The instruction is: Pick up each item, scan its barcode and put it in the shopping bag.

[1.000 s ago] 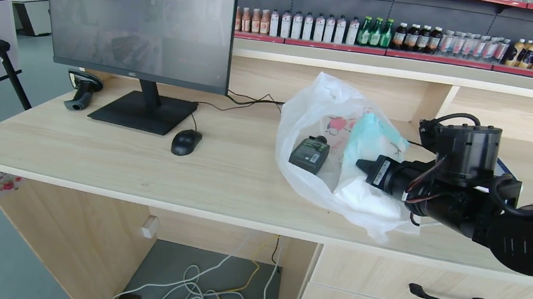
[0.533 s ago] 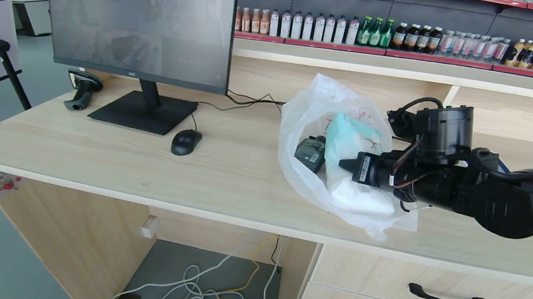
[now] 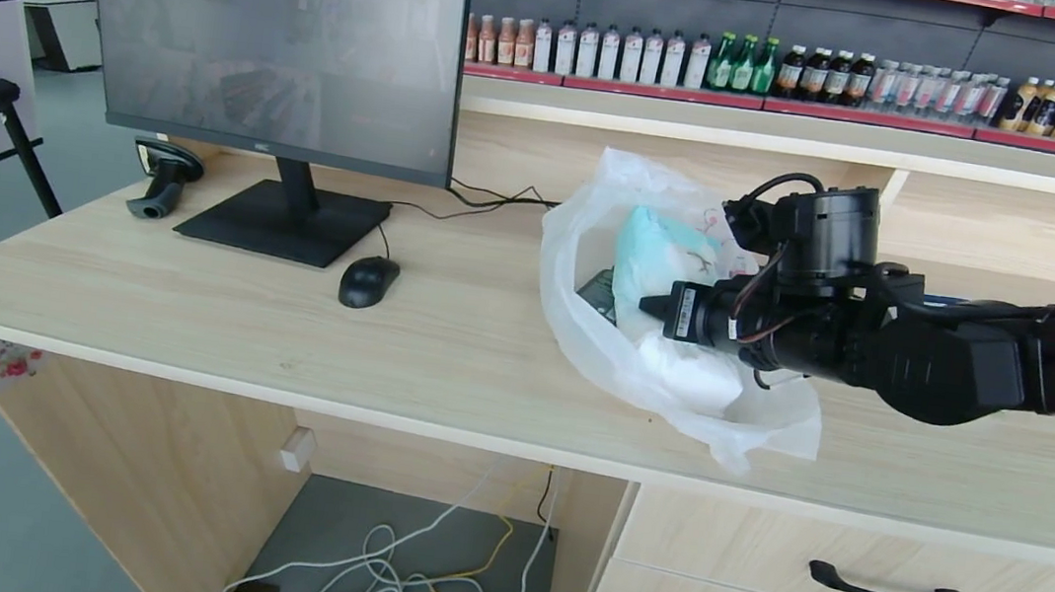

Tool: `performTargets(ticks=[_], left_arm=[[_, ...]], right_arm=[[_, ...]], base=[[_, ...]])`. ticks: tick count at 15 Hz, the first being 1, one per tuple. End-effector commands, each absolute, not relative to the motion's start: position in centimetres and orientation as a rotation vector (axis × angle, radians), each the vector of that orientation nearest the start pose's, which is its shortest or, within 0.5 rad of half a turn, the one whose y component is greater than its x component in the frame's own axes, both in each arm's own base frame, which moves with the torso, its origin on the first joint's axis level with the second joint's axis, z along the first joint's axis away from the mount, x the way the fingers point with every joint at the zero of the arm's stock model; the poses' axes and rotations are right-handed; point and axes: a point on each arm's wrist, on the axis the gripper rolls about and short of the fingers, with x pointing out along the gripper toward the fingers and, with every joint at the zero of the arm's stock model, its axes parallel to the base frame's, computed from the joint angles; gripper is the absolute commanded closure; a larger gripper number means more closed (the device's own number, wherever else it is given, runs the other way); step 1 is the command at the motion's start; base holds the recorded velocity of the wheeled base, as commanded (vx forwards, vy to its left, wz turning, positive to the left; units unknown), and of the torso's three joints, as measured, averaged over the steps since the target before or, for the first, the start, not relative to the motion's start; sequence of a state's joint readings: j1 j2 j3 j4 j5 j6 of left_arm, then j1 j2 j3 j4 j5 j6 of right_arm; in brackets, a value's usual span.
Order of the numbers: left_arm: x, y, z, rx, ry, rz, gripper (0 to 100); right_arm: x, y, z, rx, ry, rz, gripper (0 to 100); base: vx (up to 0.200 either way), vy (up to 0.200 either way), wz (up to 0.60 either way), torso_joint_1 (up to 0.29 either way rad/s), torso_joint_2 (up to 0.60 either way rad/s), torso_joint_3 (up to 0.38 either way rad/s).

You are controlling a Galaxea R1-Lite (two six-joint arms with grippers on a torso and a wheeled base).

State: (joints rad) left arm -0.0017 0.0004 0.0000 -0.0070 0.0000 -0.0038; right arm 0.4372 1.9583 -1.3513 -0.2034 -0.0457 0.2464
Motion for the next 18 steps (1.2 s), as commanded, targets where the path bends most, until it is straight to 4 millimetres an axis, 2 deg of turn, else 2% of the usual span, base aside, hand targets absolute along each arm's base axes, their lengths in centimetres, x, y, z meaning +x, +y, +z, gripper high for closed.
performTargets(ticks=[1, 2, 3, 7, 10, 12, 15, 17, 18], left_arm=[[-2.3, 0.0, 7.6, -0.005, -0.006, -0.002, 0], [-2.3, 0.0, 7.6, -0.005, -0.006, -0.002, 0], [-2.3, 0.0, 7.6, -0.005, -0.006, -0.002, 0], [-2.3, 0.0, 7.6, -0.005, -0.006, -0.002, 0], [-2.3, 0.0, 7.6, -0.006, -0.006, -0.002, 0], [-2.3, 0.0, 7.6, -0.008, -0.008, -0.002, 0], [-2.3, 0.0, 7.6, -0.008, -0.008, -0.002, 0], [-2.3, 0.0, 7.6, -0.008, -0.008, -0.002, 0], [-2.3, 0.0, 7.6, -0.008, -0.008, -0.002, 0]], right_arm=[[35.9, 16.7, 19.0, 0.142, 0.467, 0.321, 100], [35.8, 16.7, 18.8, 0.141, 0.47, 0.314, 100], [35.8, 16.6, 18.6, 0.14, 0.47, 0.312, 0], [35.9, 16.8, 19.0, 0.152, 0.378, 0.33, 0], [35.8, 16.9, 21.4, 0.189, 0.189, 0.299, 0], [35.3, 15.5, 23.2, 0.195, 0.082, 0.271, 0], [31.7, 14.2, 26.2, 0.197, -0.023, 0.286, 0], [27.4, 12.5, 25.9, 0.181, -0.064, 0.298, 0], [27.4, 12.5, 25.9, 0.181, -0.064, 0.298, 0]], base=[[0.0, 0.0, 0.0, 0.0, 0.0, 0.0], [0.0, 0.0, 0.0, 0.0, 0.0, 0.0], [0.0, 0.0, 0.0, 0.0, 0.0, 0.0], [0.0, 0.0, 0.0, 0.0, 0.0, 0.0], [0.0, 0.0, 0.0, 0.0, 0.0, 0.0], [0.0, 0.0, 0.0, 0.0, 0.0, 0.0], [0.0, 0.0, 0.0, 0.0, 0.0, 0.0], [0.0, 0.0, 0.0, 0.0, 0.0, 0.0], [0.0, 0.0, 0.0, 0.0, 0.0, 0.0]])
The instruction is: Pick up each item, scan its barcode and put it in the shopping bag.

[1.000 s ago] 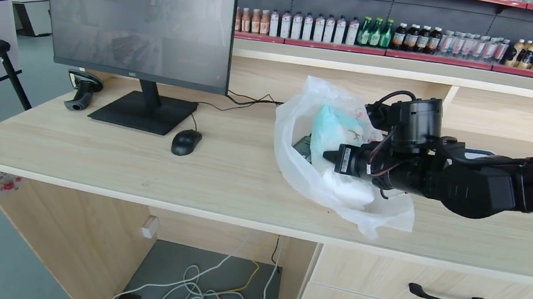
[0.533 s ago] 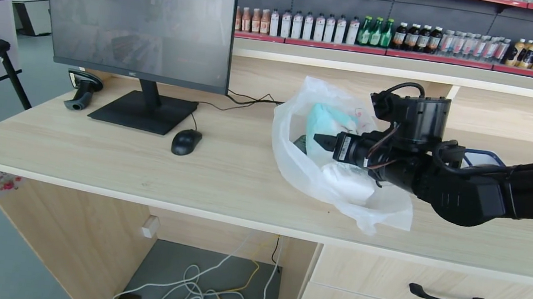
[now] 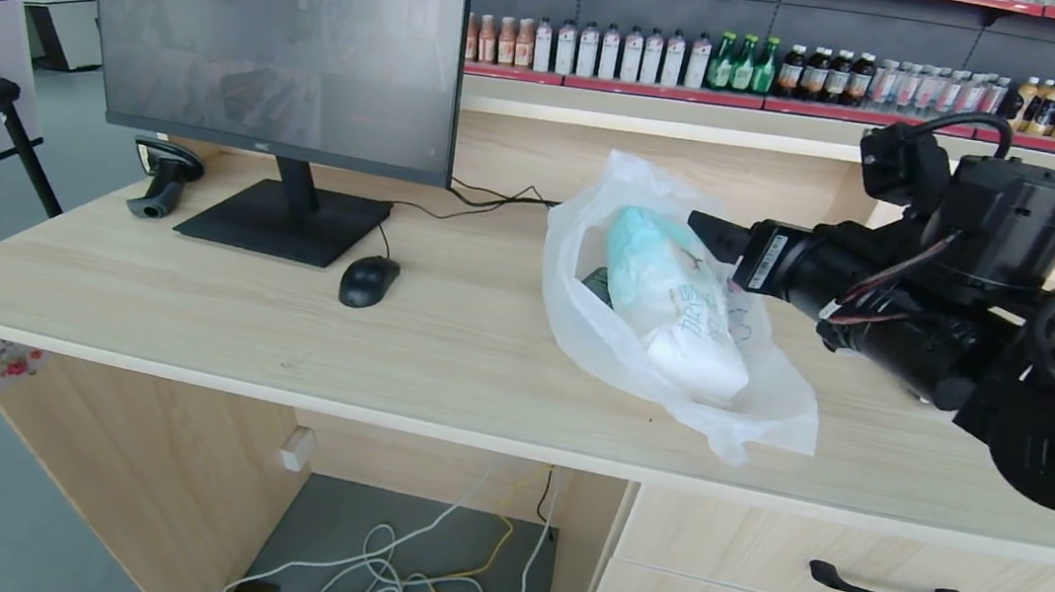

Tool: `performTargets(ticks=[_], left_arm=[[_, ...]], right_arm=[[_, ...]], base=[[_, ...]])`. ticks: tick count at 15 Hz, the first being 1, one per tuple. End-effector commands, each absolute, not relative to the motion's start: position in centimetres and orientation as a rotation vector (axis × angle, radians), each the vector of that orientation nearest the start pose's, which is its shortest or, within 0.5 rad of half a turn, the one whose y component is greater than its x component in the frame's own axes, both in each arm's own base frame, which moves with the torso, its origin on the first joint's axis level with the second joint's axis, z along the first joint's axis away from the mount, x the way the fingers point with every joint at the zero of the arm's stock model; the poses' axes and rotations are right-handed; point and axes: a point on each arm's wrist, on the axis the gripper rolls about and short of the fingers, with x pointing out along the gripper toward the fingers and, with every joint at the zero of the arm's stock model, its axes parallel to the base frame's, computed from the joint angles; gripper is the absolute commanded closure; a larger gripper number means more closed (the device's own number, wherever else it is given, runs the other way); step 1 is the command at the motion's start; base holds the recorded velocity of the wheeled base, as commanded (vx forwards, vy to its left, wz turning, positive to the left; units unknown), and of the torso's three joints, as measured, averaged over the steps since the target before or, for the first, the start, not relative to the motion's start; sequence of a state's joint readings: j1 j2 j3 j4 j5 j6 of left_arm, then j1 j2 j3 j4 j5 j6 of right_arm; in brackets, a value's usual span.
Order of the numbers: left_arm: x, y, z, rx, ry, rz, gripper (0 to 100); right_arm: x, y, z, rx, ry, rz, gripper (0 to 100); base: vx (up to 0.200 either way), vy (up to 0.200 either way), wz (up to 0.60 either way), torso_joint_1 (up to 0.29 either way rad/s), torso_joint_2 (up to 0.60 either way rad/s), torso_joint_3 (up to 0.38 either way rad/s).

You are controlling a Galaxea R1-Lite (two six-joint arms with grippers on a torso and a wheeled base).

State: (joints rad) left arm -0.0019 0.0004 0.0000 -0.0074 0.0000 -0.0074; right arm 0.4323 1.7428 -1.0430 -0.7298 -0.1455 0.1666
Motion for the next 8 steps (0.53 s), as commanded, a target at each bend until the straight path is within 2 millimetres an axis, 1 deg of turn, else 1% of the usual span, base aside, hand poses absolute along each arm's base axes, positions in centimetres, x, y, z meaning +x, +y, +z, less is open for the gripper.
performTargets(ticks=[1, 2, 3, 4, 5, 6, 7, 8], left_arm=[[-2.3, 0.0, 7.6, -0.008, -0.006, -0.002, 0], [-2.3, 0.0, 7.6, -0.008, -0.006, -0.002, 0], [-2.3, 0.0, 7.6, -0.008, -0.006, -0.002, 0], [-2.3, 0.0, 7.6, -0.009, -0.006, -0.002, 0], [-2.3, 0.0, 7.6, -0.011, -0.008, -0.002, 0], [-2.3, 0.0, 7.6, -0.011, -0.006, 0.0, 0], [-2.3, 0.0, 7.6, -0.011, -0.006, -0.002, 0], [-2.3, 0.0, 7.6, -0.011, -0.006, -0.002, 0]], right_arm=[[22.6, 10.4, 23.2, 0.147, -0.113, 0.307, 0], [19.7, 9.3, 21.5, 0.116, -0.139, 0.322, 0], [18.3, 8.5, 20.6, 0.087, -0.145, 0.32, 0], [14.0, 6.7, 18.4, 0.006, -0.159, 0.332, 0], [11.2, 5.6, 17.0, -0.029, -0.163, 0.372, 0], [8.9, 4.7, 16.4, -0.033, -0.188, 0.443, 0], [8.1, 4.3, 16.3, -0.035, -0.181, 0.475, 0], [6.0, 3.2, 15.9, -0.036, -0.174, 0.502, 0]], base=[[0.0, 0.0, 0.0, 0.0, 0.0, 0.0], [0.0, 0.0, 0.0, 0.0, 0.0, 0.0], [0.0, 0.0, 0.0, 0.0, 0.0, 0.0], [0.0, 0.0, 0.0, 0.0, 0.0, 0.0], [0.0, 0.0, 0.0, 0.0, 0.0, 0.0], [0.0, 0.0, 0.0, 0.0, 0.0, 0.0], [0.0, 0.0, 0.0, 0.0, 0.0, 0.0], [0.0, 0.0, 0.0, 0.0, 0.0, 0.0]])
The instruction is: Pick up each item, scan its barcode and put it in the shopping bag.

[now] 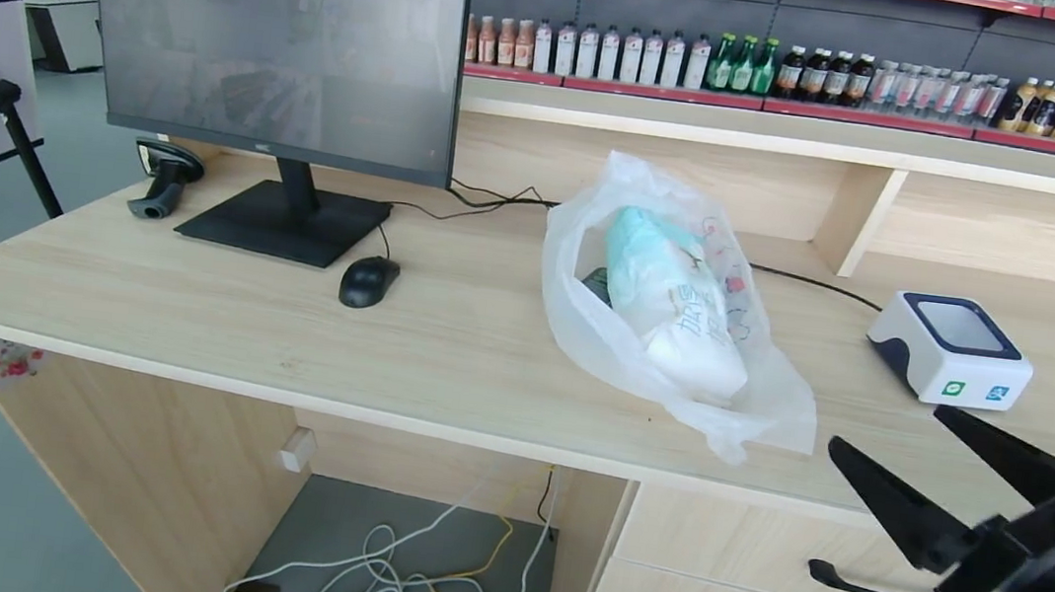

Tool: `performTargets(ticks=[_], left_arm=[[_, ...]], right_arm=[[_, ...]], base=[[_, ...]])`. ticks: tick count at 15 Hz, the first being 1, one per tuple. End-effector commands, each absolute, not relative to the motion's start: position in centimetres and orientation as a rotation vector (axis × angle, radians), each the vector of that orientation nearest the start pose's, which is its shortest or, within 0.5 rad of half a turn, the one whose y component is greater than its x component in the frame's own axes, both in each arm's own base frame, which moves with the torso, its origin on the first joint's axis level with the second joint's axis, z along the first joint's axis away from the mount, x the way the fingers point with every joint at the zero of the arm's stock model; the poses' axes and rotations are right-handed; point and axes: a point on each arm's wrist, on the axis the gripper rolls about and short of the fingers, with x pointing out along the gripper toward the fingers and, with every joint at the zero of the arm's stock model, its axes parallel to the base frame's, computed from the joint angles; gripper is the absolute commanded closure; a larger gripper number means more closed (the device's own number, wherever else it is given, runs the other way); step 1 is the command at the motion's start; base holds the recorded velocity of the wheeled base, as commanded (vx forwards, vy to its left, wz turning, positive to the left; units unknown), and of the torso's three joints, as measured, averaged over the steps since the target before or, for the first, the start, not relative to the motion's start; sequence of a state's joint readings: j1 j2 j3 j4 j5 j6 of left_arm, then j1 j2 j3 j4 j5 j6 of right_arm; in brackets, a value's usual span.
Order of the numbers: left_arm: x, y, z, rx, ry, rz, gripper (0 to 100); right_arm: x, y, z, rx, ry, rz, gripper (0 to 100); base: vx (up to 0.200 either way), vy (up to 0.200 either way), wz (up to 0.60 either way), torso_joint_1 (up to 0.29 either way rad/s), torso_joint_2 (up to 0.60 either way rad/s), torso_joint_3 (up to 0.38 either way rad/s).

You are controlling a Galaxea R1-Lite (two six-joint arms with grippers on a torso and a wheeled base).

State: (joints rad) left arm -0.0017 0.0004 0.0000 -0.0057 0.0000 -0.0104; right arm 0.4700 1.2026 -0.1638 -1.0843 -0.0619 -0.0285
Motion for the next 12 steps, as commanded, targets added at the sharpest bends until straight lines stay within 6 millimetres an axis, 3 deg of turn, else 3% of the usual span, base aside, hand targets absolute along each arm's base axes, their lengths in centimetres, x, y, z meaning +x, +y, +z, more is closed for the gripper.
performTargets(ticks=[1, 4, 6, 8, 10, 12], left_arm=[[-2.3, 0.0, 7.6, -0.009, -0.005, -0.002, 0], [-2.3, 0.0, 7.6, -0.011, -0.005, 0.0, 0], [-2.3, 0.0, 7.6, -0.011, -0.005, -0.002, 0], [-2.3, 0.0, 7.6, -0.011, -0.005, 0.0, 0], [-2.3, 0.0, 7.6, -0.011, -0.005, 0.0, 0], [-2.3, 0.0, 7.6, -0.011, -0.005, 0.0, 0]], right_arm=[[4.3, 2.4, 14.9, -0.043, -0.129, 0.521, 0], [-0.9, -0.1, 10.1, -0.1, -0.039, 0.637, 0], [-2.7, -1.1, 8.4, -0.108, -0.004, 0.631, 0], [-2.7, -1.0, 8.5, -0.101, 0.002, 0.53, 0], [-2.5, -0.8, 8.7, -0.066, 0.052, 0.239, 0], [-2.2, -0.8, 8.8, -0.061, 0.089, 0.212, 0]], base=[[0.0, 0.0, 0.0, 0.0, 0.0, 0.0], [0.0, 0.0, 0.0, 0.0, 0.0, 0.0], [0.0, 0.0, 0.0, 0.0, 0.0, 0.0], [0.0, 0.0, 0.0, 0.0, 0.0, 0.0], [0.0, 0.0, 0.0, 0.0, 0.0, 0.0], [0.0, 0.0, 0.0, 0.0, 0.0, 0.0]])
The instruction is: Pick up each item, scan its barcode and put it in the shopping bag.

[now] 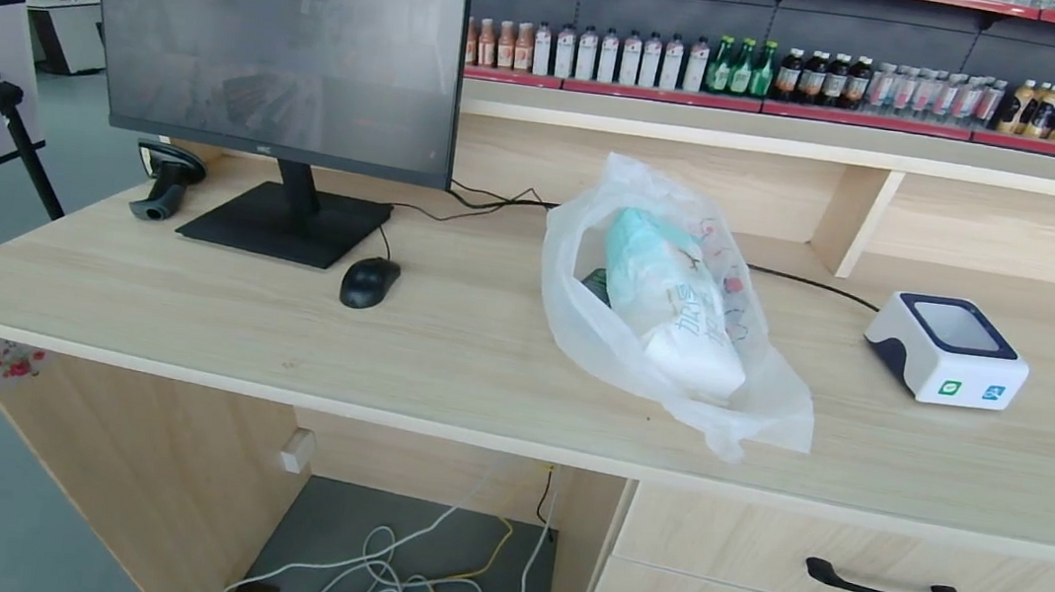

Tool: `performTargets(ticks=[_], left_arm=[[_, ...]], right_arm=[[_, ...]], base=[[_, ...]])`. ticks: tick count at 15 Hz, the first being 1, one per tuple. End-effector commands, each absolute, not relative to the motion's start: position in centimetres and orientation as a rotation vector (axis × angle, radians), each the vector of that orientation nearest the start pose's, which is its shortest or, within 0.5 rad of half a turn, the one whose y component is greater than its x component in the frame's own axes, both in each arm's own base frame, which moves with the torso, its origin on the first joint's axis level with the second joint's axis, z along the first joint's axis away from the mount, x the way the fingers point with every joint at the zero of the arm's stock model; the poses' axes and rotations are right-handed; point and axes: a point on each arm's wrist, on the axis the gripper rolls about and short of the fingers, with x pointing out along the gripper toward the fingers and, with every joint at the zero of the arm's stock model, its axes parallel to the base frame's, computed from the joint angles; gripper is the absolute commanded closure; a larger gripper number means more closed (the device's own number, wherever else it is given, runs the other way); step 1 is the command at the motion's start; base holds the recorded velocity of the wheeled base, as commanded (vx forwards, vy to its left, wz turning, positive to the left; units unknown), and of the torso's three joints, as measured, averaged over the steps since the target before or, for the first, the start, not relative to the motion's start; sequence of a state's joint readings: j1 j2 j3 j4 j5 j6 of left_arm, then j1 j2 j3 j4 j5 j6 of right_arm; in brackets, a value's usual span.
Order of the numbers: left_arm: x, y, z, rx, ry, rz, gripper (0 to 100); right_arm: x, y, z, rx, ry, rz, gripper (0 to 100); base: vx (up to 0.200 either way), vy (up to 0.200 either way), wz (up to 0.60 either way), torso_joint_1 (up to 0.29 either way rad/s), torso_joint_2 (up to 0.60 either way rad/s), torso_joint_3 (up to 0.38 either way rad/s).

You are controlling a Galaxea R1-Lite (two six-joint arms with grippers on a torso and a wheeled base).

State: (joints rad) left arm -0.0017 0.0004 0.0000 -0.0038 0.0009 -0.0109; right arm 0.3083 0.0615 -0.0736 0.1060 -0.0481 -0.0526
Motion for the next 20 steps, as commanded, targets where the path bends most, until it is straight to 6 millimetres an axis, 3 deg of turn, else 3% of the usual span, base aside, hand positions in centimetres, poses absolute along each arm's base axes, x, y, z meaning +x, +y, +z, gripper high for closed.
performTargets(ticks=[1, 7, 8, 10, 16, 20], left_arm=[[-2.3, 0.0, 7.6, -0.011, -0.005, 0.0, 0], [-2.3, 0.0, 7.6, -0.011, -0.005, -0.002, 0], [-2.3, 0.0, 7.6, -0.011, -0.005, -0.002, 0], [-2.3, 0.0, 7.6, -0.011, -0.005, -0.002, 0], [-2.3, 0.0, 7.6, -0.011, -0.005, 0.0, 0], [-2.3, 0.0, 7.5, -0.008, 0.0, -0.002, 0]], right_arm=[[-2.2, -0.9, 8.8, -0.058, 0.092, 0.161, 0], [-1.4, -0.3, 9.0, 0.015, 0.203, -0.162, 0], [-1.8, -0.3, 8.9, 0.014, 0.153, -0.155, 0], [-2.7, 0.0, 8.3, -0.035, 0.016, 0.023, 0], [-2.3, 0.0, 7.6, -0.032, -0.003, 0.011, 0], [-2.3, 0.0, 7.6, -0.032, -0.003, 0.012, 0]], base=[[0.0, 0.0, 0.0, 0.0, 0.0, 0.0], [0.0, 0.0, 0.0, 0.0, 0.0, 0.0], [0.0, 0.0, 0.0, 0.0, 0.0, 0.0], [0.0, 0.0, 0.0, 0.0, 0.0, 0.0], [-0.2, 0.0, 0.0, 0.001, 0.0, 0.005], [0.0, 0.0, 0.0, 0.0, 0.0, 0.0]])
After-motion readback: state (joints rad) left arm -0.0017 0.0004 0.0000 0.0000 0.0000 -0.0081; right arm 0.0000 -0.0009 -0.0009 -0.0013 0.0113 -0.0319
